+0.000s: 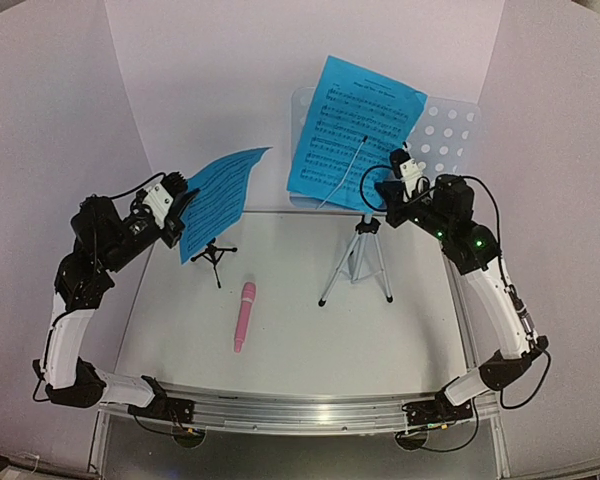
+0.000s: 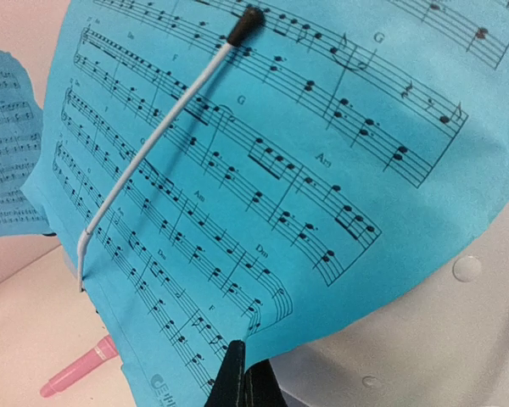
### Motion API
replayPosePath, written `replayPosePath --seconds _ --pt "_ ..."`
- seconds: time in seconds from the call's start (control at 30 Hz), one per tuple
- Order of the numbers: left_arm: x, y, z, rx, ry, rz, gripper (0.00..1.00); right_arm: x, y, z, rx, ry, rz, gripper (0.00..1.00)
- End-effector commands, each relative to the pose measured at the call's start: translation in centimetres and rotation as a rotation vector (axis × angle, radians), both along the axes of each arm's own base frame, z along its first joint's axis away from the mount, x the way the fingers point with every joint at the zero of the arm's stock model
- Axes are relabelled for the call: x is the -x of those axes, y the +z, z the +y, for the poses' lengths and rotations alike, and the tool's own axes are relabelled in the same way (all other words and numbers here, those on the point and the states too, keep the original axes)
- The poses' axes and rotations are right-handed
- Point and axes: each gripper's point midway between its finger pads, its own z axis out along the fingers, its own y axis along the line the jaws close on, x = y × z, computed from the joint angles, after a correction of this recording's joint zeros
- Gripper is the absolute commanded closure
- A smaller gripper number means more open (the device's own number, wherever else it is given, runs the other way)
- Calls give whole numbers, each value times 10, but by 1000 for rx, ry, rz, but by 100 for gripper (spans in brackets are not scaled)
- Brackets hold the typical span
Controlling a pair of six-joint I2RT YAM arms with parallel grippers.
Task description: Set up the instrument practice props
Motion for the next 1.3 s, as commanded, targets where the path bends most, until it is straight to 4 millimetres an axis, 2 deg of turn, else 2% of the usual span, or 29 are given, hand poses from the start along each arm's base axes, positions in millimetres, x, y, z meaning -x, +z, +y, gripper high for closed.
replayPosePath --seconds 0.0,0.23,0.4,0.5,0.87,1.0,1.17,1.27 --pt "3 15 -1 36 -14 -32 100 18 23 -8 104 38 -153 100" --pt "2 17 -3 32 -25 -34 100 13 8 -2 219 79 -162 100" --pt "1 20 -5 25 -25 -42 100 2 7 6 238 89 -157 100" --pt "3 21 -6 27 -42 -44 100 0 7 3 265 71 -168 100" --pt "3 19 -12 20 -65 -44 100 10 19 -20 331 -3 -217 100" --pt "2 19 -13 23 -65 -45 100 7 17 -24 361 -28 -216 100" --pt "1 18 -13 29 -63 -37 100 8 25 -24 318 -32 -212 90" --pt "2 18 -12 33 -65 -38 100 12 34 -30 306 -59 -225 89"
